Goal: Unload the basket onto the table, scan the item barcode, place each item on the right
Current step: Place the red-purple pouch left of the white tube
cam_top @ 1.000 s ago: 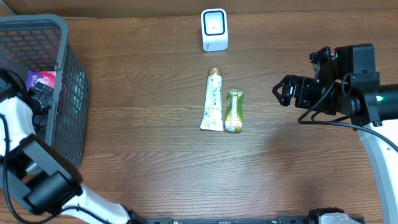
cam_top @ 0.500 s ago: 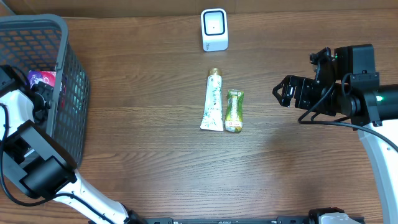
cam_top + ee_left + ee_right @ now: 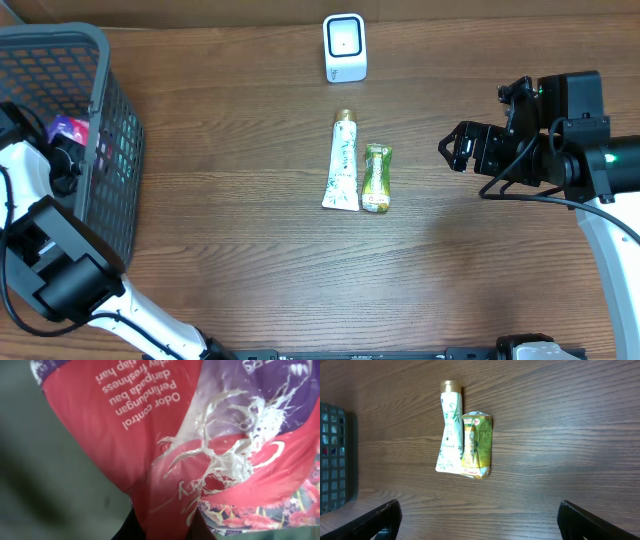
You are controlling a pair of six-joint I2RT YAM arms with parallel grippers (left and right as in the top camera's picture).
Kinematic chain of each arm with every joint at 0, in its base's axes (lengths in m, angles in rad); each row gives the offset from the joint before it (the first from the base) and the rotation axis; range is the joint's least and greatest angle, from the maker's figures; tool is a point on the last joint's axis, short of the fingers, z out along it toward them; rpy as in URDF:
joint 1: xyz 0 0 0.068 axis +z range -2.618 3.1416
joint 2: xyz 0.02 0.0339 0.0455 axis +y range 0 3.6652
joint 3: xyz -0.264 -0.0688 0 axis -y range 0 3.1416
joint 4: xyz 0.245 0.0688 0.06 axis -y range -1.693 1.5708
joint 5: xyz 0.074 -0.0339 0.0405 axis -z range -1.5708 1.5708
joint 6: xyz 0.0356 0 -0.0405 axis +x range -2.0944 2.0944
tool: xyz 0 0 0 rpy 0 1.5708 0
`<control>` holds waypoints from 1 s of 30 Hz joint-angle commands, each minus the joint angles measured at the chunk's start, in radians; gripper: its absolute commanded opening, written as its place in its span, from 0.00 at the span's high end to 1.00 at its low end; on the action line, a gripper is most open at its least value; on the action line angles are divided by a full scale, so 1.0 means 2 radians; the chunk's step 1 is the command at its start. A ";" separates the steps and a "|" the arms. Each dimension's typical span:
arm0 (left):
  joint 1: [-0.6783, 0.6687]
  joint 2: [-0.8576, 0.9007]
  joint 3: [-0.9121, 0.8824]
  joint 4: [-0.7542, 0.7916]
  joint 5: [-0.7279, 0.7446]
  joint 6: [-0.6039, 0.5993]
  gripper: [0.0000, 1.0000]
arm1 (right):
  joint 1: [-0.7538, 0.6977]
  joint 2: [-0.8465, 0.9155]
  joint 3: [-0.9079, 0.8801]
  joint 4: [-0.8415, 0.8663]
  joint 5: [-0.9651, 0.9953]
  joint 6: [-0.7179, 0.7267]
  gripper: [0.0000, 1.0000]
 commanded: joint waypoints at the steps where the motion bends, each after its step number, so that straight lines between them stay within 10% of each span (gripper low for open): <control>1: 0.002 -0.058 0.030 -0.031 0.019 0.029 0.96 | 0.001 0.001 0.009 0.001 -0.003 0.002 0.00; 17: -0.027 -0.318 0.082 -0.114 0.107 0.119 0.96 | 0.001 0.001 0.009 0.004 -0.002 0.002 0.00; 30: -0.349 -0.198 0.079 -0.225 0.013 0.215 0.96 | 0.001 0.001 0.009 0.011 -0.002 0.002 0.00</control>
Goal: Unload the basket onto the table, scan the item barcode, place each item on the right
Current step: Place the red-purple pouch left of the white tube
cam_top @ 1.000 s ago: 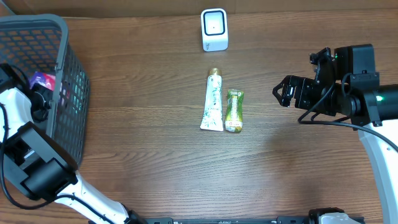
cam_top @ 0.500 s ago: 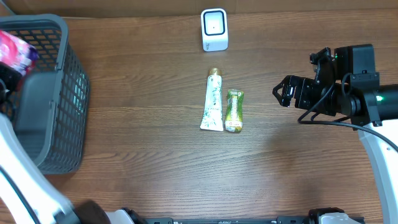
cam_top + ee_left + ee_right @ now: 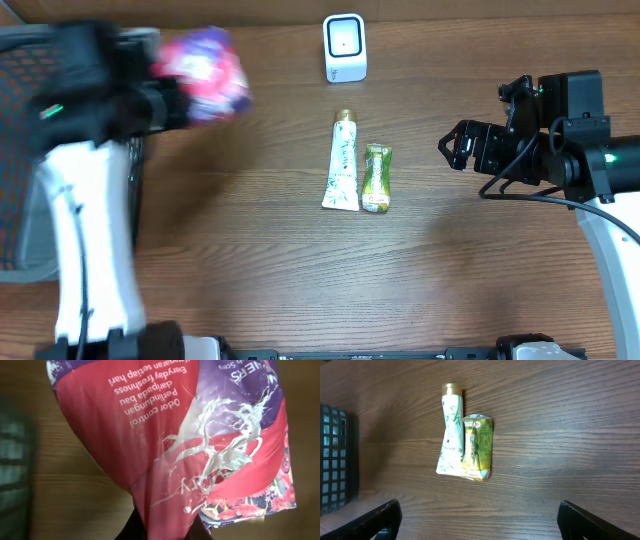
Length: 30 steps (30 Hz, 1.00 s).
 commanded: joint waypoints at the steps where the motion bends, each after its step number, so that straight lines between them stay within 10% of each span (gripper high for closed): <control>1: -0.087 0.066 -0.003 -0.025 -0.080 0.037 0.96 | 0.001 0.001 0.009 0.005 0.000 0.001 0.00; 14: -0.160 0.276 -0.003 -0.037 0.004 0.111 0.96 | 0.001 0.001 0.009 0.006 0.024 0.000 0.00; 18: -0.160 0.274 -0.001 -0.044 0.009 0.103 0.45 | 0.001 0.001 0.009 0.010 0.026 0.000 0.00; 30: -0.121 0.248 0.293 -0.230 0.010 0.085 0.43 | 0.001 0.001 0.009 0.025 0.026 0.000 0.00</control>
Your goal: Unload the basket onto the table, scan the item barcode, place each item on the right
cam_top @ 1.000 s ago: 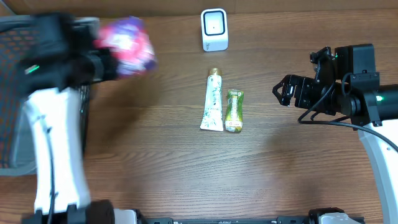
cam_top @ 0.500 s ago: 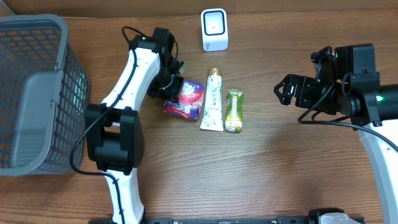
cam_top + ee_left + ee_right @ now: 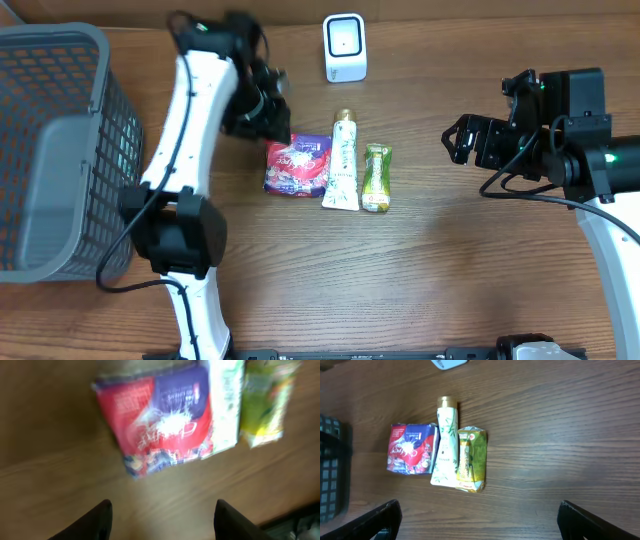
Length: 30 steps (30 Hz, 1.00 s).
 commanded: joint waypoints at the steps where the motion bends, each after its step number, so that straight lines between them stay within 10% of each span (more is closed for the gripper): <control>1: 0.019 -0.035 0.114 -0.018 0.006 -0.017 0.43 | 0.001 0.001 0.009 0.002 0.004 0.000 0.00; 16: 0.329 -0.109 0.194 -0.025 -0.095 -0.189 0.37 | 0.001 0.001 0.009 -0.006 0.005 0.000 0.00; 30: 0.432 -0.029 0.017 0.083 0.009 -0.063 0.44 | 0.001 0.001 0.009 -0.008 0.004 0.000 0.00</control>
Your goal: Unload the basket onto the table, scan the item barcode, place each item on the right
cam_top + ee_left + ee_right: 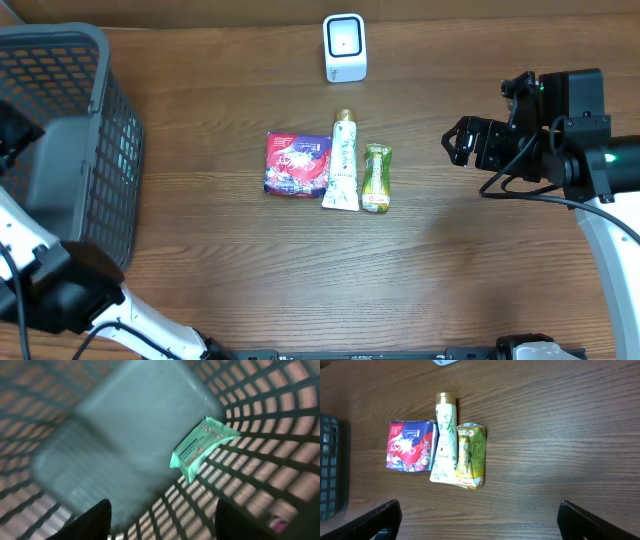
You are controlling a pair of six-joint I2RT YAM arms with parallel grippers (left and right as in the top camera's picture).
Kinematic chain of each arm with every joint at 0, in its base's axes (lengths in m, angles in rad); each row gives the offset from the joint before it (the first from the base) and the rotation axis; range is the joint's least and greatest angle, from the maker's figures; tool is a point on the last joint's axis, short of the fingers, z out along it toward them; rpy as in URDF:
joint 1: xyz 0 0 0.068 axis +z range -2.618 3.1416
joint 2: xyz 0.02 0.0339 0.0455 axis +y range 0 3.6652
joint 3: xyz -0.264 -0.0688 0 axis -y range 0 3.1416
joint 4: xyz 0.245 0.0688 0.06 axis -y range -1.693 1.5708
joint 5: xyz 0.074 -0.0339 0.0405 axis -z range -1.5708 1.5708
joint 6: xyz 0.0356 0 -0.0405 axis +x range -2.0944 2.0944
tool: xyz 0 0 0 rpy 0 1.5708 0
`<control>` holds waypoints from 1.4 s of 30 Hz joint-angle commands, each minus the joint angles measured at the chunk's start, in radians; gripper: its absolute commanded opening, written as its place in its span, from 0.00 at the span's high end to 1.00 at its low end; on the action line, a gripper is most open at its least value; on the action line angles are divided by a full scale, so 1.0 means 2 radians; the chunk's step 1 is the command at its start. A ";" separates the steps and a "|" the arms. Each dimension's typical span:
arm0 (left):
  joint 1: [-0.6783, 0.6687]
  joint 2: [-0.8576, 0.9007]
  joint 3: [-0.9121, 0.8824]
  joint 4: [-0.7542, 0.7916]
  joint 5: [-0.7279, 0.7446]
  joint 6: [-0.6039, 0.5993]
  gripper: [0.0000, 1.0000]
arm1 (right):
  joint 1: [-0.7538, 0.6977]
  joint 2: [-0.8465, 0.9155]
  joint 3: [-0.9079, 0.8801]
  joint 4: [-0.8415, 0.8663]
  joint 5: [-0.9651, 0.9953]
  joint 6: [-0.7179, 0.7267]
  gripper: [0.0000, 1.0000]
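Three items lie in a row mid-table: a red and purple pouch, a white tube and a green packet. The white scanner stands at the back edge. My left gripper hangs open inside the grey basket, with nothing between its fingers. A teal packet leans against the basket's mesh wall ahead of it. My right gripper hovers open to the right of the row, holding nothing. Its view shows the pouch, the tube and the green packet.
The basket takes up the table's left end, and its dark edge shows in the right wrist view. My left arm runs along the basket's front side. Bare wood lies between the row and the right arm.
My left gripper was open just above the pouch on the table and is now over the inside of the basket. The pouch stays left of the tube. The right arm has not moved.
My left gripper was shut on the red and purple pouch at the basket. Then it held the pouch over the table's left back. Then the pouch lay beside the tube with the gripper open above it. Now the gripper is back in the basket.
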 commanded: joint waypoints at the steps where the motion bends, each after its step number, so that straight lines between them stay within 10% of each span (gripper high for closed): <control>1: -0.003 0.030 -0.046 0.033 0.068 0.068 0.44 | 0.001 0.001 0.009 0.000 0.004 0.000 0.00; 6: -0.006 0.065 -0.084 0.074 0.147 0.163 0.43 | 0.001 0.001 0.009 -0.002 0.005 0.000 0.00; 24: -0.050 0.191 -0.088 0.091 0.144 0.180 0.48 | 0.001 0.001 0.009 -0.002 0.004 0.002 0.00; 30: -0.051 0.215 -0.088 0.094 0.114 0.172 0.81 | 0.001 0.001 0.009 -0.002 0.004 0.002 0.00; 42: -0.051 0.233 -0.075 0.074 0.056 0.106 0.96 | 0.001 0.001 0.009 -0.002 0.004 0.002 0.00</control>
